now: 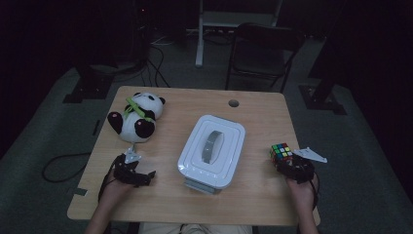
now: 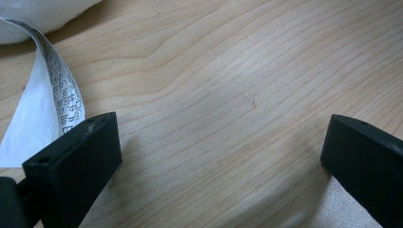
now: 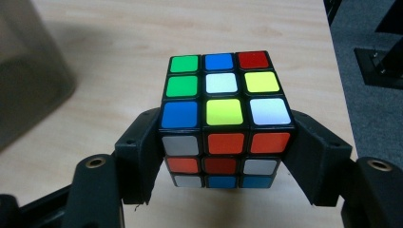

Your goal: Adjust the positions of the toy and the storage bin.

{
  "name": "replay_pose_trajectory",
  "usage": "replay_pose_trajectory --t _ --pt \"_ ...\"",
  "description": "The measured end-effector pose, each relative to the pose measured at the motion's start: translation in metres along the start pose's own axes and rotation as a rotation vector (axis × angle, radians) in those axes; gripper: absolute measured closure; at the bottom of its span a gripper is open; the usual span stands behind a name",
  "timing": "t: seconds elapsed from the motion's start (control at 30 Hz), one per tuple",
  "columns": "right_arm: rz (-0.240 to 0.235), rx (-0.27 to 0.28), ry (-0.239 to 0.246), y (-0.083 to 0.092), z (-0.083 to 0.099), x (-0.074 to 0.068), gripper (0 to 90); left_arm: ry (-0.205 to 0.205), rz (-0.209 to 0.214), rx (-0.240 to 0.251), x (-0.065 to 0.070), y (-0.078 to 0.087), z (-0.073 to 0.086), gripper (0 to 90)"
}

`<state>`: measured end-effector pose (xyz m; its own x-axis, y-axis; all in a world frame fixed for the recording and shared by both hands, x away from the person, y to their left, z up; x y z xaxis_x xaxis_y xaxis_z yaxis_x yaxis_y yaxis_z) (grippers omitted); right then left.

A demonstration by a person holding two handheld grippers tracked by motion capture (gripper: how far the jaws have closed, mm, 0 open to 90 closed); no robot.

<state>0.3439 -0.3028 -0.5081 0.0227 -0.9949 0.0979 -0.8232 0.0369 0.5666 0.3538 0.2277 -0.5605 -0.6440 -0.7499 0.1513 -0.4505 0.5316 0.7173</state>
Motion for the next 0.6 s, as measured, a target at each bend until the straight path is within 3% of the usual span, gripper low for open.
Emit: replay_pose_trajectory --t 0.3,0.6 --pt "-0.006 -0.041 -0.005 0.021 0.032 0.005 33.4 0.02 -0.017 0.004 0.0 0.0 0.0 0.4" --pt "-0.002 -0.051 -0.02 0.035 0.049 0.011 33.4 0.031 -0.028 0.008 0.001 0.0 0.0 0.4"
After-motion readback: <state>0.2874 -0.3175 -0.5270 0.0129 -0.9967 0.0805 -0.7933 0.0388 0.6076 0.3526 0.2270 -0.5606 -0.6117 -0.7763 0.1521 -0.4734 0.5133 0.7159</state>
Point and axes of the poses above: each handheld gripper's, and its own axes: y roughly backward along the jaws, z roughly out of its underside, x roughly to its right, the point moved 5 cm from there along -y, roughly forward along the jaws, and after that the axes turned 13 degrees about z, right-handed, at the moved point
